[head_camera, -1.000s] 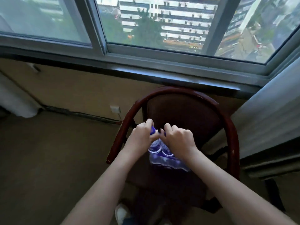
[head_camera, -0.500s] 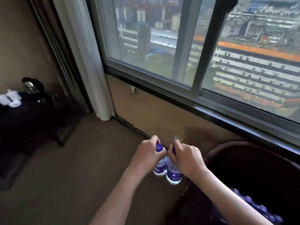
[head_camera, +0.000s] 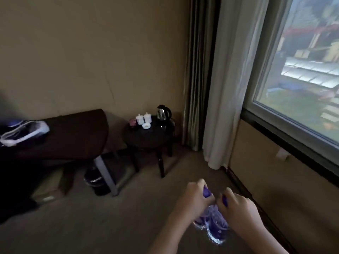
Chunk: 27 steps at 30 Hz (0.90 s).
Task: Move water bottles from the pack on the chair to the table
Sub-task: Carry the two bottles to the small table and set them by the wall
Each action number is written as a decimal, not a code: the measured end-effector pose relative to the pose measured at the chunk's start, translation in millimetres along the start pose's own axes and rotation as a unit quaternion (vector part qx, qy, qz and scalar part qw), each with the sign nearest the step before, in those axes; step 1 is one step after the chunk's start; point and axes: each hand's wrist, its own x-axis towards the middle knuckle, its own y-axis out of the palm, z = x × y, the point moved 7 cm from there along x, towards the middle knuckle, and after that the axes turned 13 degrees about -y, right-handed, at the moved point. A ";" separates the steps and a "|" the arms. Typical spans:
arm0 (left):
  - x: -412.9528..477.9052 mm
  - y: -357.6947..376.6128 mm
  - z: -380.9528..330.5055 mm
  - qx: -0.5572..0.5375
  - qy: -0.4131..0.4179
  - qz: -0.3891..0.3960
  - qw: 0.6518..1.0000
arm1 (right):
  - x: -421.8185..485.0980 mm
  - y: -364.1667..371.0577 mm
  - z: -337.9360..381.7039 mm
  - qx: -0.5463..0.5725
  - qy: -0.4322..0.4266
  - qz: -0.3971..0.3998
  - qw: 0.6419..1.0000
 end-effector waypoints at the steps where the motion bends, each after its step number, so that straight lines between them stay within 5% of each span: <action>1: 20.9 -12.7 10.6 -0.002 -0.009 -0.013 1.000 | 26.2 14.5 4.2 0.009 -0.029 0.003 1.000; 12: 262.3 -130.0 85.7 0.001 -0.115 -0.113 0.987 | 320.2 149.1 2.1 0.048 -0.204 0.091 0.974; 27: 579.2 -237.7 197.4 -0.059 -0.121 -0.075 0.988 | 635.6 332.7 -0.5 0.085 -0.201 0.173 0.960</action>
